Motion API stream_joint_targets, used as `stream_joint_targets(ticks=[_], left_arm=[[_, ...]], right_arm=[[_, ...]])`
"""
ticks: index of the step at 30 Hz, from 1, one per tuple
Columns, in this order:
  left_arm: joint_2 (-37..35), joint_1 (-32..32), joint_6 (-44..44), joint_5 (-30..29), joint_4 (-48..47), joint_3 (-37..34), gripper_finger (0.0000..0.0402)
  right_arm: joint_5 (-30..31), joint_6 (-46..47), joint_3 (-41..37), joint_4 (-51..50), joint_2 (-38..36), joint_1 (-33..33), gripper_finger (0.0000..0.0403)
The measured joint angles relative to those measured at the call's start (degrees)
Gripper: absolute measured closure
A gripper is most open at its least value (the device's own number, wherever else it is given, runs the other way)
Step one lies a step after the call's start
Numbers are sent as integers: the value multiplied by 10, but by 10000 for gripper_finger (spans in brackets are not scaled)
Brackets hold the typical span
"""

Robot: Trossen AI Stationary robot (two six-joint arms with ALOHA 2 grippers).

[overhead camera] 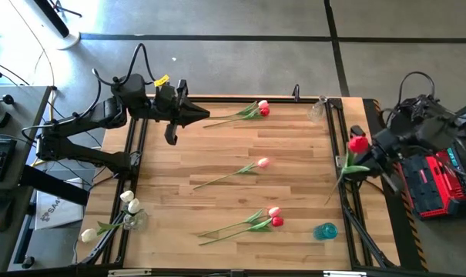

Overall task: Sort flowers into vase by color
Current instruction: Put the middle red flower into the blue vase

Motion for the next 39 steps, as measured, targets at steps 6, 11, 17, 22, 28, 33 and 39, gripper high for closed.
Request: stream_joint_targets(ticks=[6,11,17,22,28,33,39], left_arm=[[0,0,0,0,0,0,392],[0,0,0,0,0,0,392],[0,0,0,0,0,0,392],[0,0,0,0,0,0,392],[0,0,0,0,0,0,392],[0,0,0,0,0,0,392],[0,0,0,0,0,0,392]], right_arm=[[-1,-26,0,-29,-25,85,403],[13,-25,-29,-20,-50,155,403],[25,-36,-168,102,-100,224,403],[54,-35,-260,150,-143,253,403],[77,-20,-344,197,-170,256,403],[77,4,-390,216,-181,256,403],[83,9,-417,211,-191,256,403]])
